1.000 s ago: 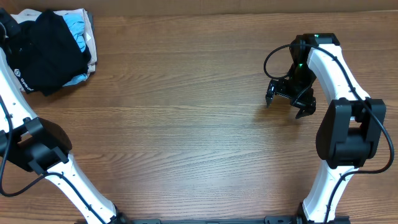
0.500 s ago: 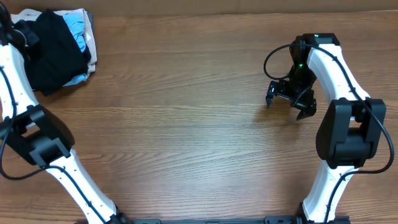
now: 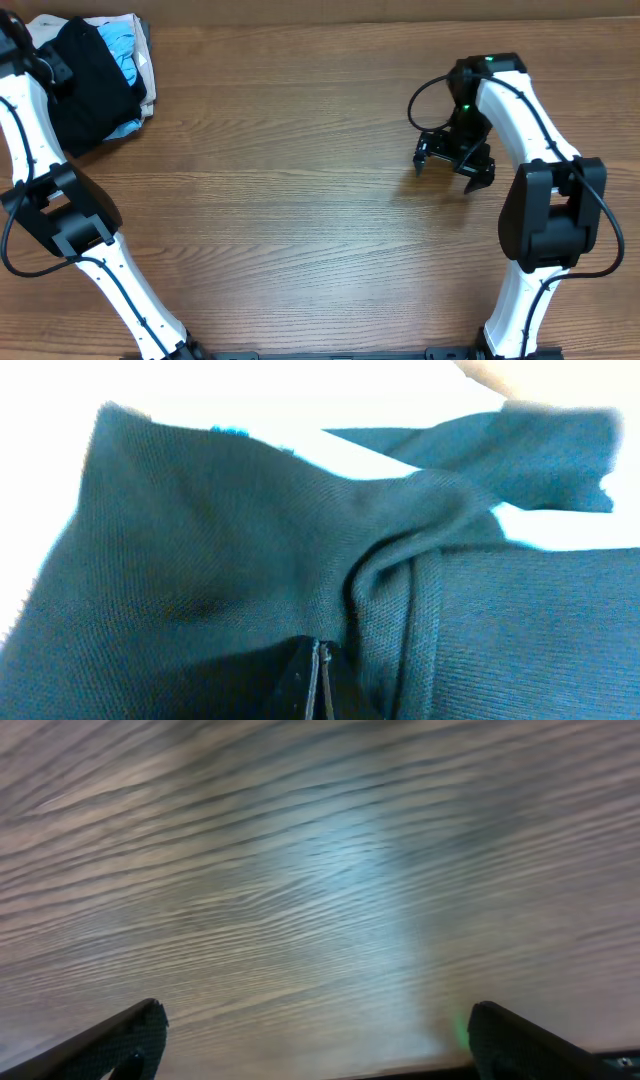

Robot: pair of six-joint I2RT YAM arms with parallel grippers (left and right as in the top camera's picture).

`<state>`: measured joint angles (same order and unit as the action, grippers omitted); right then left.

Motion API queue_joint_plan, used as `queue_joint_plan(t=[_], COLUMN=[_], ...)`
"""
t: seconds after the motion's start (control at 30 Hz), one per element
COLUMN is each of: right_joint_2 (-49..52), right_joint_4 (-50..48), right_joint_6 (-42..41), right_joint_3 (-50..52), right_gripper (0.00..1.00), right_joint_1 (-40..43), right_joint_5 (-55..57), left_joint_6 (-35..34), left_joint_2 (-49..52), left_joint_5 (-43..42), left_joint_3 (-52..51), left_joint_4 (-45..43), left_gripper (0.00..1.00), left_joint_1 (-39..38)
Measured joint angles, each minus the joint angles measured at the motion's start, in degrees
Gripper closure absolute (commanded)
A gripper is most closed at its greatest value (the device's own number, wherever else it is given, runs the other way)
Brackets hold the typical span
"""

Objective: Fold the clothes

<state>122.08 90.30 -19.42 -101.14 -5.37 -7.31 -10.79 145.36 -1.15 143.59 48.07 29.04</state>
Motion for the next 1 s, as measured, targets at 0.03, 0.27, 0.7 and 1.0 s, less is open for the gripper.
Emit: queue_joint_plan(t=[0.03, 0.27, 0.7, 1.0], right_joint_2=[0.0, 0.0, -21.4, -44.0], right_joint_4=[-0.5, -3.5, -4.8, -2.7], right_joint_6=[-0.3, -4.0, -6.6, -7.4], right_joint_3=[0.0, 0.0, -0.1, 1.9], right_gripper=[0.00, 0.00, 0.00, 0.00], right_joint_1=[-0.5, -1.7, -1.7, -2.0], right_joint_5=[0.0, 0.1, 4.8, 8.9], left_joint_6=[0.0, -2.1, -7.3, -3.3], left_joint_2=[0.0, -5.9, -29.2, -30.4], left_joint_5=[-0.4, -3.3, -28.4, -36.1], left_joint_3=[1.4, 4.2, 6.7, 6.8], left_joint_4=[0.7, 3.4, 22.2, 41.7], left_gripper=[0.96, 0.73, 0.00, 0.00], left_joint_1=[0.1, 0.3, 0.2, -6.8])
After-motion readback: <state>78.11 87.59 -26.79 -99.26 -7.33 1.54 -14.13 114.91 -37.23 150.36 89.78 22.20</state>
